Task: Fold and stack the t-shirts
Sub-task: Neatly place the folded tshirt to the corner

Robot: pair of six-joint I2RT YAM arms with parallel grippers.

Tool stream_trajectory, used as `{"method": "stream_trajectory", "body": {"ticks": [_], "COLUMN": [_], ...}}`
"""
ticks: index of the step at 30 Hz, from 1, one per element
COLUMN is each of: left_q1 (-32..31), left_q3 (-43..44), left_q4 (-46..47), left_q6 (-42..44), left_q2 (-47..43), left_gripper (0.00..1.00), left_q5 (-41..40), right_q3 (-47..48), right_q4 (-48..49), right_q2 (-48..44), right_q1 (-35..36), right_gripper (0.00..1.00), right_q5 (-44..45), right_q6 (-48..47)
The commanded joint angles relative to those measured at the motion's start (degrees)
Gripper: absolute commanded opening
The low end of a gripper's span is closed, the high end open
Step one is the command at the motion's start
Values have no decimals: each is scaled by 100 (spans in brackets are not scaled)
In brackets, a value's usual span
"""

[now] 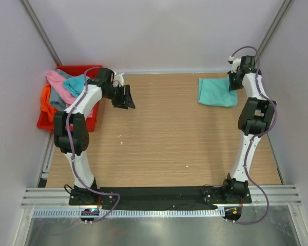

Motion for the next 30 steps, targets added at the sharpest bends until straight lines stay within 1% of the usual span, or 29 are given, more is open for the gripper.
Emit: {"method": "stream_trajectory", "body": {"ticks": [1, 2, 5, 9, 11, 15, 24, 30], "left_q1": [-4, -4, -4, -4, -4, -4, -4, -4], "left_q3": [-57, -75, -162, -373, -435, -505, -576, -593], "left_q4": [216, 224, 277, 409, 418, 470, 532, 532], "left_q6": [152, 143, 143, 178, 196, 205, 161, 170], "left_q2": [-373, -382, -443, -583, -636, -689, -645, -601], "left_gripper": [53, 53, 54, 55, 55, 56, 56, 57], "left_q5": [-49, -40, -58, -154, -207, -225, -163, -207], "right_q3": [722, 984, 1267, 1654, 1681, 1663, 1584, 1654], "right_q4": [92, 119, 294, 566, 821, 1147, 1648, 1990], "right_q2": [333, 439, 729, 967, 1046, 1064, 1073, 1292], "right_q1": [-64, -81, -117, -134, -134, -169, -205, -248], "right_gripper": [1, 1, 1, 1, 1, 1, 1, 1], "right_q5": [698, 779, 1305, 1727, 2043, 2369, 2827, 3064], "right_q6": [-340, -393, -630, -876, -1008, -1132, -1404, -1694]}}
